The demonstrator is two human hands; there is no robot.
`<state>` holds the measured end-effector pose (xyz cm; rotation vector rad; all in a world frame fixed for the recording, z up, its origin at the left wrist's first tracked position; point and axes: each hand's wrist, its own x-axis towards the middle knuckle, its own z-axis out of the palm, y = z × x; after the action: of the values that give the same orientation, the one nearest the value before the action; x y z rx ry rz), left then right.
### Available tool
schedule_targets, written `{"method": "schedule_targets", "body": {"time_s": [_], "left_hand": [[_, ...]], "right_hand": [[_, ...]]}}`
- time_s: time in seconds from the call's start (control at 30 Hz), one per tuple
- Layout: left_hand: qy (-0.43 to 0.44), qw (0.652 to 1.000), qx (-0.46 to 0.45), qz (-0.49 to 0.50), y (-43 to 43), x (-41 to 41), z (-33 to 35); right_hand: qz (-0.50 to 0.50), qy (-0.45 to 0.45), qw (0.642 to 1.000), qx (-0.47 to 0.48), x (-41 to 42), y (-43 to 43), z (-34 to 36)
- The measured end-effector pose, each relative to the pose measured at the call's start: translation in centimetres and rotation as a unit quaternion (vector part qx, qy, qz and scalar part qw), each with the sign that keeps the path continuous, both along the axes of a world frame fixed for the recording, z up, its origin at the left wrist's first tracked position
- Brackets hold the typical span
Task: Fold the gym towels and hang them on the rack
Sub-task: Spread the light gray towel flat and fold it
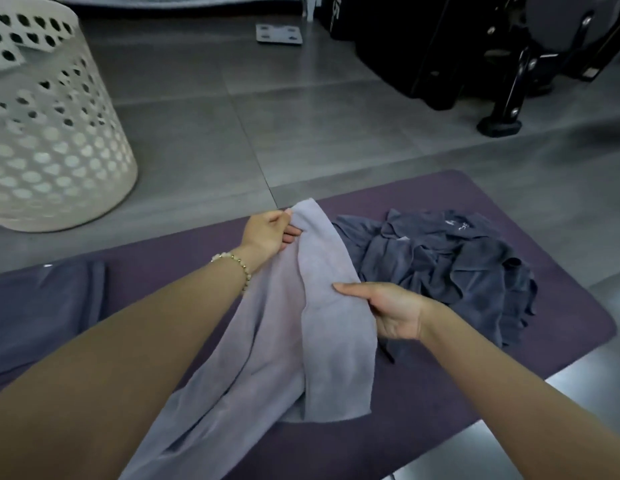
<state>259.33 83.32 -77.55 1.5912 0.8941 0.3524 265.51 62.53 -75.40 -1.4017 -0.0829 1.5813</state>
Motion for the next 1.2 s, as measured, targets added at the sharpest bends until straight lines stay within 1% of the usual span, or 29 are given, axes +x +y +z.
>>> {"method": "schedule_targets", "body": {"time_s": [0.07, 0.1, 0.17, 0.23, 0.3, 0.37, 0.43, 0.57, 0.67, 0.77, 0.93, 1.07, 1.13, 1.2], "left_hand": [[0.011, 1.0, 0.016, -0.014, 0.8, 2.1, -2.7], [0.019, 0.999, 0.026, -0.036, 0.9, 2.7, -4.2], [0.063, 0.991, 0.054, -0.109, 0.4, 3.0, -7.7], [0.125, 0.968, 0.088, -0.201, -1.3, 1.9, -11.7], [0.17, 0.935, 0.154, -0.27, -3.0, 0.0, -15.6], [0.202, 0.908, 0.215, -0.297, -4.1, -1.8, -18.2], [0.218, 0.896, 0.246, -0.3, -4.9, -2.7, -19.5], [0.238, 0.875, 0.277, -0.319, -6.5, -3.6, -20.2], [0.241, 0.873, 0.275, -0.322, -7.3, -4.4, -20.6], [0.237, 0.875, 0.285, -0.311, -8.0, -5.0, -20.9], [0.223, 0.885, 0.274, -0.304, -9.2, -6.3, -21.1], [0.221, 0.893, 0.259, -0.293, -10.6, -7.0, -20.9], [0.219, 0.899, 0.247, -0.287, -11.8, -7.0, -20.7], [0.219, 0.898, 0.242, -0.294, -13.3, -6.8, -20.7]], "right_hand": [[-0.043, -0.009, 0.999, 0.015, 2.0, 0.8, -2.7], [-0.054, -0.039, 0.998, 0.007, 2.7, 0.9, -4.3], [-0.048, -0.138, 0.988, -0.055, 3.4, 0.4, -8.2], [-0.028, -0.209, 0.97, -0.122, 2.8, -1.5, -12.9], [-0.034, -0.255, 0.958, -0.129, 1.5, -4.0, -17.1], [-0.08, -0.297, 0.943, -0.127, 0.6, -5.8, -19.6], [-0.108, -0.322, 0.931, -0.134, -0.2, -6.6, -20.5], [-0.077, -0.349, 0.923, -0.144, -1.9, -7.2, -21.2], [-0.064, -0.37, 0.917, -0.134, -2.6, -6.9, -21.5], [-0.044, -0.366, 0.922, -0.119, -3.2, -6.5, -21.7], [-0.145, -0.328, 0.929, -0.093, -4.8, -6.8, -21.5], [-0.215, -0.261, 0.936, -0.092, -6.0, -8.0, -21.5], [-0.238, -0.253, 0.934, -0.084, -5.7, -8.9, -21.1], [-0.256, -0.269, 0.926, -0.075, -4.8, -10.2, -20.7]]}}
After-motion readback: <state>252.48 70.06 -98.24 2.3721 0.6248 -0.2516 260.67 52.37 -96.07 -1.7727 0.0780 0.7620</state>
